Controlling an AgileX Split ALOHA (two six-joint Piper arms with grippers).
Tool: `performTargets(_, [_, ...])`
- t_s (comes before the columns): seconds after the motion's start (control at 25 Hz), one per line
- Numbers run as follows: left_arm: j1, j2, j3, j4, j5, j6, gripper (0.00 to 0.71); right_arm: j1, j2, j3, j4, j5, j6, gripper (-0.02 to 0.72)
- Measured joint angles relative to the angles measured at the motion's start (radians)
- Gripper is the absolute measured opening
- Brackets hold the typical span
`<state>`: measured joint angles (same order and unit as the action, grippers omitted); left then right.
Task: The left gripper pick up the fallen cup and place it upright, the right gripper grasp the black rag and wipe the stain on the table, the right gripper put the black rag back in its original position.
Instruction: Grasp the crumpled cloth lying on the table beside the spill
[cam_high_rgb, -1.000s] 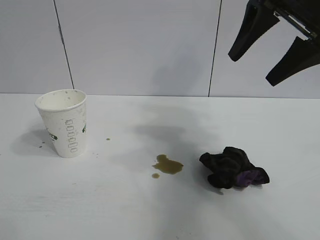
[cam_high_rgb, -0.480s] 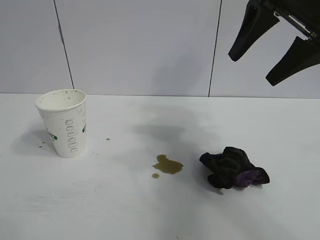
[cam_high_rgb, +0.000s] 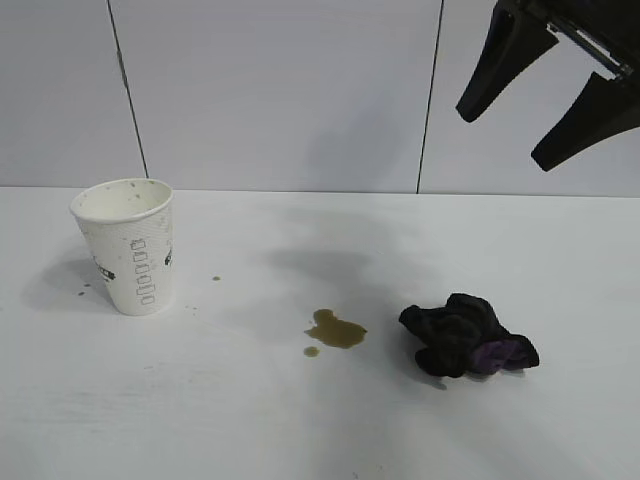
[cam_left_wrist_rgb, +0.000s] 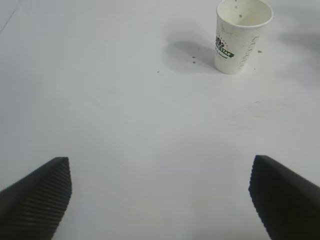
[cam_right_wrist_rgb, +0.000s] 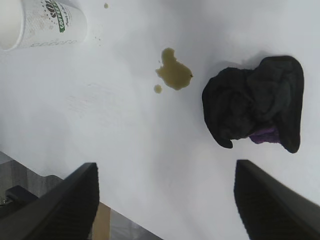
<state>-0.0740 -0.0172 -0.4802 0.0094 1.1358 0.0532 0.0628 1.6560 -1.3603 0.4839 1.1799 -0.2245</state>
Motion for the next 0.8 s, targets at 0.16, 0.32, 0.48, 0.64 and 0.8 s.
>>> performTargets(0.16, [-0.001,0.0,0.0,0.0,0.0,-0.001,0.695,0.0,0.01,0.0,-0.085,-0.031,0.004,0.516])
performTargets(0.32, [-0.001,0.0,0.0,0.0,-0.003,-0.001,0.695,0.046,0.063,0.0,-0.138,-0.056,0.006,0.516])
performTargets(0.48, [-0.001,0.0,0.0,0.0,-0.006,-0.001,0.695,0.156,0.137,0.0,-0.229,-0.105,0.008,0.516])
performTargets(0.64, [-0.001,0.0,0.0,0.0,-0.006,-0.002,0.695,0.237,0.202,0.0,-0.306,-0.184,0.043,0.516])
performTargets(0.8, [-0.001,0.0,0.0,0.0,-0.006,-0.002,0.695,0.248,0.279,0.0,-0.346,-0.203,0.084,0.516])
